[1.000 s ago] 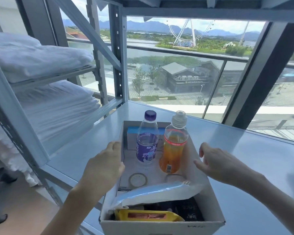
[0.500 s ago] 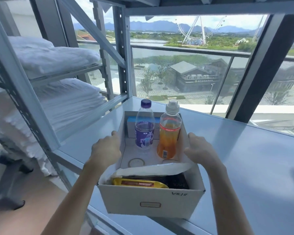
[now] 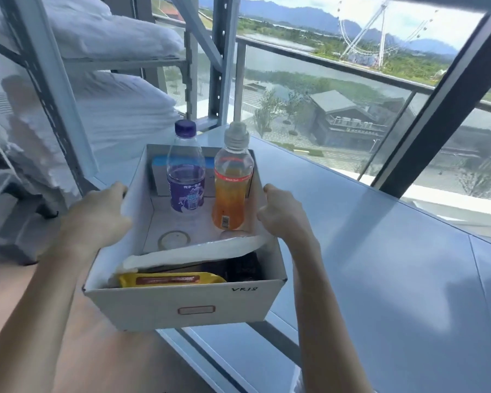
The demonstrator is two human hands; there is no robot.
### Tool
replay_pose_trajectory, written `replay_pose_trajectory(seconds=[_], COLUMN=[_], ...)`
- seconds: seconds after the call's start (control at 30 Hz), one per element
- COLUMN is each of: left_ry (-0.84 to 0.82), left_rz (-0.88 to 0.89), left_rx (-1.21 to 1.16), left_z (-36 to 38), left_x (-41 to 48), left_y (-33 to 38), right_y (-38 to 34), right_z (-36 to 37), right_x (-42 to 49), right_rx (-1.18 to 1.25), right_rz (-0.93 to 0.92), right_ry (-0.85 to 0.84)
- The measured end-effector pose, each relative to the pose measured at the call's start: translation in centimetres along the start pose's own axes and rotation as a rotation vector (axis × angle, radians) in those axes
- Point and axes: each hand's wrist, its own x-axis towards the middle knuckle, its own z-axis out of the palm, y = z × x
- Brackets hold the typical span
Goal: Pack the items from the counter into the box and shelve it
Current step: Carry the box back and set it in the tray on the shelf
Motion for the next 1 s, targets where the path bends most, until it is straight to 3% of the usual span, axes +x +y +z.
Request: replay_pose_trajectory(seconds=[0.33,0.67,1.0], left_ry=[0.197,0.300,0.317], left_rz=[-0.319,-0.754,-1.104], left_rx=[-0.002,0.070,0.145], left_z=[-2.7,-7.5,-13.9], left_x=[-11.6,-27.5,-43.2], left_y=[-10.2,-24.4,-36.3], right_y=[-11.5,-26.2,-40.0], right_z=[-0.7,7.5,14.9], right_x=[-9.6,-21.9,-38.6], right_rx=[0.129,0.209,0.196], right_rz=[-0.487,-0.859,-1.113], right_ry=[-0.244,-0.422,-0.583])
